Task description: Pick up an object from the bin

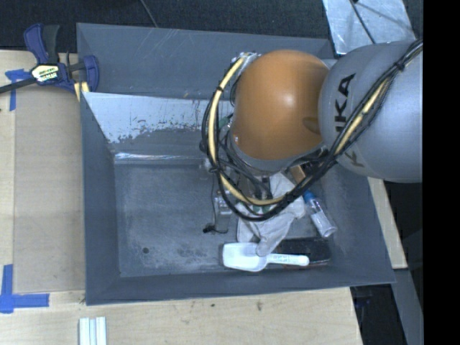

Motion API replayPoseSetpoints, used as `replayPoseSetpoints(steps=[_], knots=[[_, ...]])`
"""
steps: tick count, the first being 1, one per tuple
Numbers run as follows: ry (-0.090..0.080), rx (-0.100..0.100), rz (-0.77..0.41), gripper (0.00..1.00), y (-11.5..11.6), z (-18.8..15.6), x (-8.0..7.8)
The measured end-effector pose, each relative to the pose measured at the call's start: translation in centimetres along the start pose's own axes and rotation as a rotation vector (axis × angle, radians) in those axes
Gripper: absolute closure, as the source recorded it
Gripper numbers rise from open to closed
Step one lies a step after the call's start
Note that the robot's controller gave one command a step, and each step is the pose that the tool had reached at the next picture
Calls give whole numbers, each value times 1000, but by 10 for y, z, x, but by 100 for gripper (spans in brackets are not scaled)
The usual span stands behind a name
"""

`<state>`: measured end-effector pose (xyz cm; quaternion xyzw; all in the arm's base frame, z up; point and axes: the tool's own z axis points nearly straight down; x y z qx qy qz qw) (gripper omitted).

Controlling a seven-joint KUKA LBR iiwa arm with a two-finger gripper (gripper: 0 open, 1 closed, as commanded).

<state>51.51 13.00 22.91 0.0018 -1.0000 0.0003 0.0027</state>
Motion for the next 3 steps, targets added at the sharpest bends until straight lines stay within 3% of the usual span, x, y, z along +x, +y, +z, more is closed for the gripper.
replayPoseSetpoints(steps=[1, 2, 3], knots=[[-8, -2, 3, 0, -1, -5, -1], [-7, -1, 10, 0, -19, -59, -26], [-16, -3, 93, 0, -47, -27, 0]])
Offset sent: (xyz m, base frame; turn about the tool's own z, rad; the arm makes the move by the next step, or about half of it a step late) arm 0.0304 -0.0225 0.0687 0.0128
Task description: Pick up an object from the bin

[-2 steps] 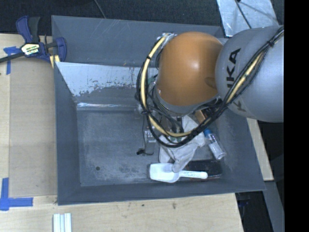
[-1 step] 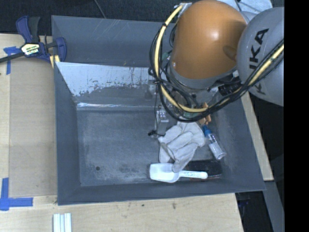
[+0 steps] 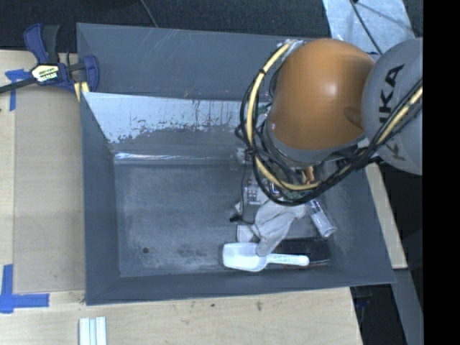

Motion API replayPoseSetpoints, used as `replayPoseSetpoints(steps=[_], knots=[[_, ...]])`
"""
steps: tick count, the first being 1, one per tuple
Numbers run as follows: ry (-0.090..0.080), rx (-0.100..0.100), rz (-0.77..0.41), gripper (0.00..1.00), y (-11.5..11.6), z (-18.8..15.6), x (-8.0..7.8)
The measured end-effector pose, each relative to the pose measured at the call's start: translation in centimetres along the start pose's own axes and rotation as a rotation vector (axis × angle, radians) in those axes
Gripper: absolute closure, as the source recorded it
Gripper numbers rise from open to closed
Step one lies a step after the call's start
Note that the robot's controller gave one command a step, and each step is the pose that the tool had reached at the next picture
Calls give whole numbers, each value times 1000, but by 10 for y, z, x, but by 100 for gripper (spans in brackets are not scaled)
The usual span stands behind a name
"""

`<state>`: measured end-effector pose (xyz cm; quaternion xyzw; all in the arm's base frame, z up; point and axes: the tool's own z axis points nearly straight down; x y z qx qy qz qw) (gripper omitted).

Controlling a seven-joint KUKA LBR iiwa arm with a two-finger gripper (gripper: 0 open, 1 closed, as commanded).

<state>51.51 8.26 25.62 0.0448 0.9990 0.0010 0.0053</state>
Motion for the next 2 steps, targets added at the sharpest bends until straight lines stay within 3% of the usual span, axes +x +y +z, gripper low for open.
replayPoseSetpoints(steps=[1, 2], knots=[[11, 2, -78, 0, -42, 17, 7], [1, 1, -132, 0, -52, 59, -4]])
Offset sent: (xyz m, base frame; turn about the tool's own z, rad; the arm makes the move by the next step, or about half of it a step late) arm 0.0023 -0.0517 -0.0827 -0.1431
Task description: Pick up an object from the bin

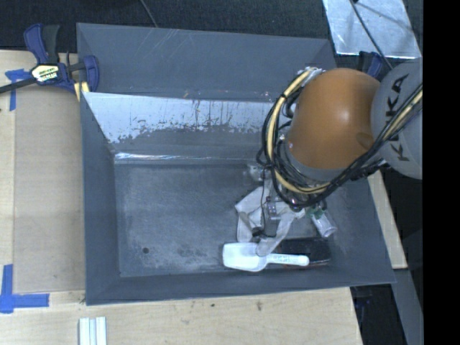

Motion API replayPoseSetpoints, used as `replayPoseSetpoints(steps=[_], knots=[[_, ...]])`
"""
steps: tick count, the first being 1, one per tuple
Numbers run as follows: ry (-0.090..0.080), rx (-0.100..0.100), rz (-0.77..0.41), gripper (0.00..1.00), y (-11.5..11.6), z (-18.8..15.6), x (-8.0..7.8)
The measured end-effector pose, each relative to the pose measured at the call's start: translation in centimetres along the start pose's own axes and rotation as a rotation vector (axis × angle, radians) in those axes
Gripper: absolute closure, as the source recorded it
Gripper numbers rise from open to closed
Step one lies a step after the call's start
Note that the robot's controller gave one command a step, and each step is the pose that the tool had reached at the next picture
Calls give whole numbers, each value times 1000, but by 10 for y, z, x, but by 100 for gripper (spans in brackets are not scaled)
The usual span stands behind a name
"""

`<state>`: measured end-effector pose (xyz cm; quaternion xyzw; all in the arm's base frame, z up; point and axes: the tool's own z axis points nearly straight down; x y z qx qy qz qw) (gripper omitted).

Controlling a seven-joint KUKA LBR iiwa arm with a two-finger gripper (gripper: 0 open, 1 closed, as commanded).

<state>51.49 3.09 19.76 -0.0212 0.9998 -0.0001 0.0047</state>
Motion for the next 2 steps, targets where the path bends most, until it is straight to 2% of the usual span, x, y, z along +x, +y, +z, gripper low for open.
replayPoseSetpoints(steps=[1, 2], knots=[[6, -1, -3, 0, -37, 50, -15], [2, 0, 26, 0, -64, 85, -38]])
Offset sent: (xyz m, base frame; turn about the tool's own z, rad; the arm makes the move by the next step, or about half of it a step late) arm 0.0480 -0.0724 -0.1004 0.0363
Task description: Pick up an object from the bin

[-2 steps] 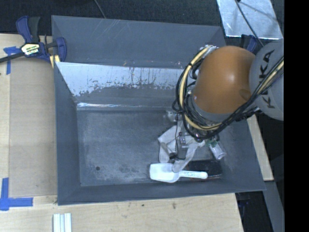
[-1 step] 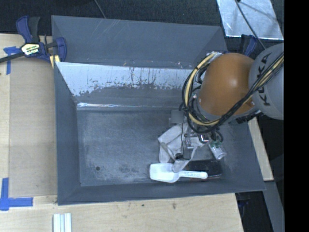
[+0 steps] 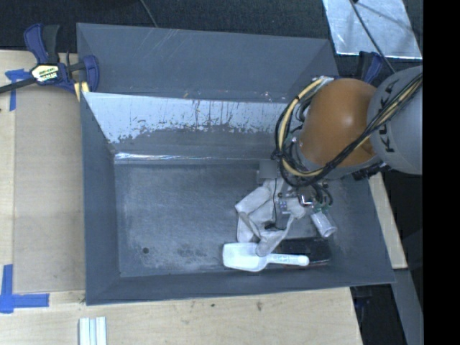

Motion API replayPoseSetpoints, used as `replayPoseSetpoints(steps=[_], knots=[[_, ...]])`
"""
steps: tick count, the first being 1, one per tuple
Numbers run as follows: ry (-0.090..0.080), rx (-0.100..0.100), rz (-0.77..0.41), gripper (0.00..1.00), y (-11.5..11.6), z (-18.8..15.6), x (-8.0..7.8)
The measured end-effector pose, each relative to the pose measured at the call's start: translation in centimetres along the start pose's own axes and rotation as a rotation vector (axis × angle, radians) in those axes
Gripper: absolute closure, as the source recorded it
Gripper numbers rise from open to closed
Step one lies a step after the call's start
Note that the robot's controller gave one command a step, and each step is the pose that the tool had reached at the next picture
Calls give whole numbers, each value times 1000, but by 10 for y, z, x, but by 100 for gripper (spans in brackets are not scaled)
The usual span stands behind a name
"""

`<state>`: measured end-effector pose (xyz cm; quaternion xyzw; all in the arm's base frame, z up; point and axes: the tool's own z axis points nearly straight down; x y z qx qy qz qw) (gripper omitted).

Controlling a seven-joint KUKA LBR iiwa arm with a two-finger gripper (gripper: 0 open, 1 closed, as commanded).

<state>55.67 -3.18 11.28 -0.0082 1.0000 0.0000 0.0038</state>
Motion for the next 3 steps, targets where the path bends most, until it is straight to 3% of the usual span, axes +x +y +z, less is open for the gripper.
replayPoseSetpoints(steps=[1, 2, 3], knots=[[-1, 1, 35, 100, 0, 39, -1], [-1, 1, 35, 100, 0, 39, -1], [4, 0, 62, 100, -8, -87, 0]])
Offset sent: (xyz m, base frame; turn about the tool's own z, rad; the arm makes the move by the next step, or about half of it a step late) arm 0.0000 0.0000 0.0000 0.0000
